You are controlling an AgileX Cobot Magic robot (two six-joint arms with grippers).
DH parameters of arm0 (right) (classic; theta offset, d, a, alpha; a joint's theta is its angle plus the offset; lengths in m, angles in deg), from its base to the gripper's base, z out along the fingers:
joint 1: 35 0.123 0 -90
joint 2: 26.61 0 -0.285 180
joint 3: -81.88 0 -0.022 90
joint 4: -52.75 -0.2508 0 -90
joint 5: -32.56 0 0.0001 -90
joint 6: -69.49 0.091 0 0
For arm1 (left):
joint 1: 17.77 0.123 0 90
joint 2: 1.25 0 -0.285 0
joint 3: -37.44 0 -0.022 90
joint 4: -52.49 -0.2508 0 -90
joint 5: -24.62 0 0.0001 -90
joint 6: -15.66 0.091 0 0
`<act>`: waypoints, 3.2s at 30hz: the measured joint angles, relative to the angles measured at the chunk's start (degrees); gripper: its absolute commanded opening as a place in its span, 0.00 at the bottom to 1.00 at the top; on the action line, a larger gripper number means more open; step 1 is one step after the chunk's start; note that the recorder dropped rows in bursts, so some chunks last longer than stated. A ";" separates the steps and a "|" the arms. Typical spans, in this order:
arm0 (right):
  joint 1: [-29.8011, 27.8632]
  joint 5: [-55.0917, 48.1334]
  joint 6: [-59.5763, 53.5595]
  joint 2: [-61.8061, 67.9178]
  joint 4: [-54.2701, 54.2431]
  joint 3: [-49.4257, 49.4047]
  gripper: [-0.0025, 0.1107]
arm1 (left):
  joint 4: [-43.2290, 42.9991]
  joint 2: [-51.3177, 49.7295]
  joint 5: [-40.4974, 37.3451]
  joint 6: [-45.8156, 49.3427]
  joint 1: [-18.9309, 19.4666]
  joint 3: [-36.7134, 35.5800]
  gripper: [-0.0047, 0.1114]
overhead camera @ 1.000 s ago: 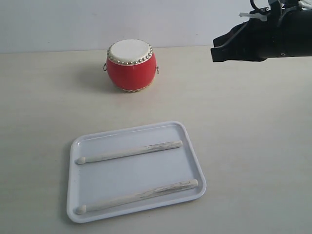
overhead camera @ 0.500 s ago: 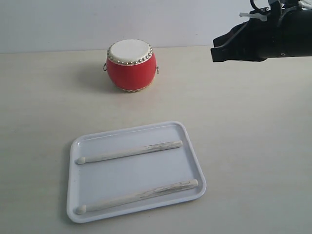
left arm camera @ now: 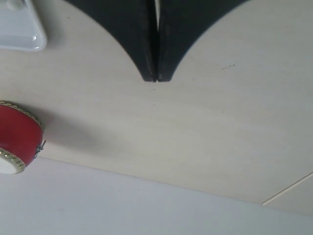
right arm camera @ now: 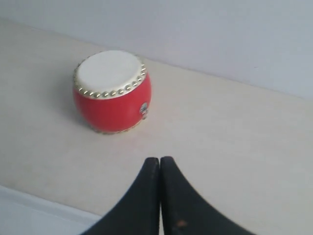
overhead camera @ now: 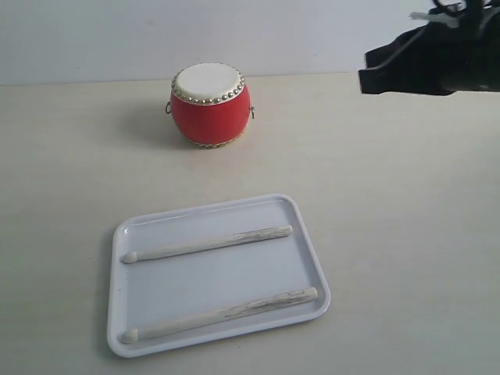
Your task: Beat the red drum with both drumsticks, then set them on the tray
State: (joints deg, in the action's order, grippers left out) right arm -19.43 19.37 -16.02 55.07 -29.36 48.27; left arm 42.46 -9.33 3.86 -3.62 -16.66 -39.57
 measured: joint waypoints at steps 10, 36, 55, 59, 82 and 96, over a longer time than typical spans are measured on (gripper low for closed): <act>-4.04 14.63 5.16 -35.97 -0.39 -17.76 0.02 | 0.00 0.00 -0.21 0.00 0.00 0.00 0.04; -14.93 7.01 29.08 -51.81 19.67 -23.14 0.02 | 0.00 0.00 -0.21 0.00 0.00 0.00 0.04; -14.93 -7.69 83.94 -73.60 78.27 -35.52 0.02 | 0.00 0.00 -0.21 0.00 0.00 0.00 0.04; -14.93 -7.69 84.04 -73.60 79.64 -39.38 0.02 | 0.00 0.00 -0.21 0.00 0.00 0.00 0.04; -14.93 -6.73 84.25 -73.60 80.66 -43.36 0.02 | 0.00 0.00 -0.21 0.00 0.00 0.00 0.04; -14.93 -6.59 84.48 -73.60 80.66 -43.36 0.02 | 0.00 0.00 -0.21 0.00 0.00 0.00 0.04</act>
State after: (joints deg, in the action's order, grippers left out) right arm -34.36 12.78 68.46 -18.53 51.29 4.91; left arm 42.46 -9.33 3.65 -3.62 -16.66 -39.57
